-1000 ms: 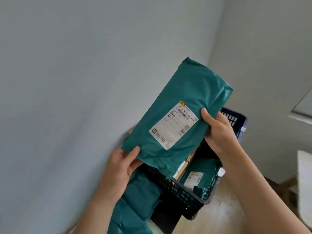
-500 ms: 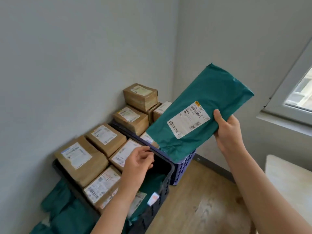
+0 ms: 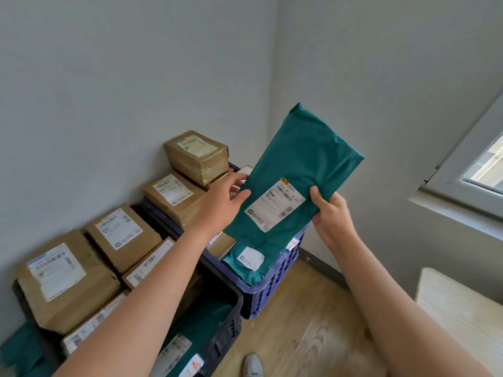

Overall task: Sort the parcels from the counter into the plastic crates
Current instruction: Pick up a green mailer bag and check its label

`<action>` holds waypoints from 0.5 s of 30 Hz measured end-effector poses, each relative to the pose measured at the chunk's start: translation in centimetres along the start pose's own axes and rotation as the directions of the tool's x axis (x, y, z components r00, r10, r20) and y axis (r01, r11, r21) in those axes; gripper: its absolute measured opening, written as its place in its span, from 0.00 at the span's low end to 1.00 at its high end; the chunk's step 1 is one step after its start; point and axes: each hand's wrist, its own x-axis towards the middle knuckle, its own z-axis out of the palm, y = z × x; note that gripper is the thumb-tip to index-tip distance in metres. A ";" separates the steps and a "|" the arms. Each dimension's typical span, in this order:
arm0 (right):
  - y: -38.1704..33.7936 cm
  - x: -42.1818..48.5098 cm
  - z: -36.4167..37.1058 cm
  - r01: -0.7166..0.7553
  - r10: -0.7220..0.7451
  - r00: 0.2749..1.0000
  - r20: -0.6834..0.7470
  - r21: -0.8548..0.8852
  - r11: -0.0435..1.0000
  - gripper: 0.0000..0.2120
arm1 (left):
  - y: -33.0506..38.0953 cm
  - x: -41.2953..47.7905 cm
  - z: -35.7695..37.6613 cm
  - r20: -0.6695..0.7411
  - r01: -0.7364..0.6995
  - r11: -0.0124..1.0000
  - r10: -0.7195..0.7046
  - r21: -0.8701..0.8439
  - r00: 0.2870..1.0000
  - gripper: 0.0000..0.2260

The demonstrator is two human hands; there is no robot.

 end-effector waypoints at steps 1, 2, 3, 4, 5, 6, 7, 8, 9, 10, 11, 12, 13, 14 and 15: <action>0.7 1.0 -0.6 -0.047 0.047 0.999 0.001 0.000 0.999 0.08 | -0.8 0.9 0.7 0.027 0.035 0.999 -0.035 0.003 0.999 0.14; 1.4 2.1 -1.2 -0.096 0.097 0.995 0.009 -0.013 0.995 0.09 | -1.7 1.7 1.6 0.059 0.062 0.998 -0.063 0.010 0.996 0.14; 2.1 3.1 -1.8 -0.140 0.141 0.990 0.018 -0.046 0.989 0.09 | -2.7 2.5 2.4 0.088 0.083 0.996 -0.085 0.025 0.992 0.14; 2.6 4.1 -2.4 -0.174 0.176 0.984 0.023 -0.081 0.981 0.11 | -3.7 3.3 3.3 0.111 0.096 0.995 -0.100 0.039 0.989 0.14; 2.9 5.0 -3.1 -0.194 0.197 0.980 0.016 -0.109 0.975 0.13 | -4.7 3.9 4.1 0.132 0.108 0.993 -0.114 0.054 0.985 0.14; 3.1 6.1 -3.8 -0.199 0.201 0.980 0.005 -0.125 0.972 0.15 | -5.6 4.5 4.8 0.153 0.120 0.991 -0.129 0.066 0.980 0.14; 3.1 7.1 -4.5 -0.199 0.199 0.980 -0.019 -0.146 0.969 0.17 | -6.5 4.9 5.5 0.173 0.131 0.988 -0.143 0.077 0.975 0.14; 3.0 8.2 -5.1 -0.202 0.197 0.979 -0.050 -0.181 0.963 0.17 | -7.2 5.4 6.3 0.187 0.138 0.987 -0.152 0.088 0.971 0.13; 2.9 9.3 -5.6 -0.209 0.194 0.977 -0.083 -0.246 0.947 0.17 | -7.9 5.7 6.9 0.195 0.141 0.985 -0.158 0.099 0.968 0.13; 2.8 10.3 -6.0 -0.216 0.188 0.976 -0.114 -0.334 0.917 0.17 | -8.5 6.0 7.4 0.203 0.147 0.983 -0.167 0.111 0.965 0.13; 2.8 11.3 -6.2 -0.217 0.173 0.975 -0.138 -0.440 0.871 0.18 | -9.0 6.2 7.9 0.214 0.156 0.980 -0.181 0.126 0.960 0.13; 2.7 12.2 -6.2 -0.209 0.150 0.977 -0.151 -0.542 0.814 0.19 | -9.5 6.4 8.3 0.226 0.168 0.976 -0.197 0.142 0.954 0.13; 2.7 12.9 -6.0 -0.189 0.128 0.982 -0.141 -0.638 0.746 0.20 | -10.0 6.6 8.5 0.238 0.185 0.970 -0.220 0.159 0.946 0.13; 2.7 13.7 -5.9 -0.154 0.114 0.988 -0.105 -0.727 0.669 0.20 | -10.4 6.6 8.7 0.246 0.206 0.963 -0.246 0.176 0.938 0.13; 2.7 14.4 -5.6 -0.110 0.113 0.992 -0.053 -0.809 0.578 0.19 | -10.7 6.5 8.9 0.250 0.234 0.952 -0.279 0.196 0.927 0.14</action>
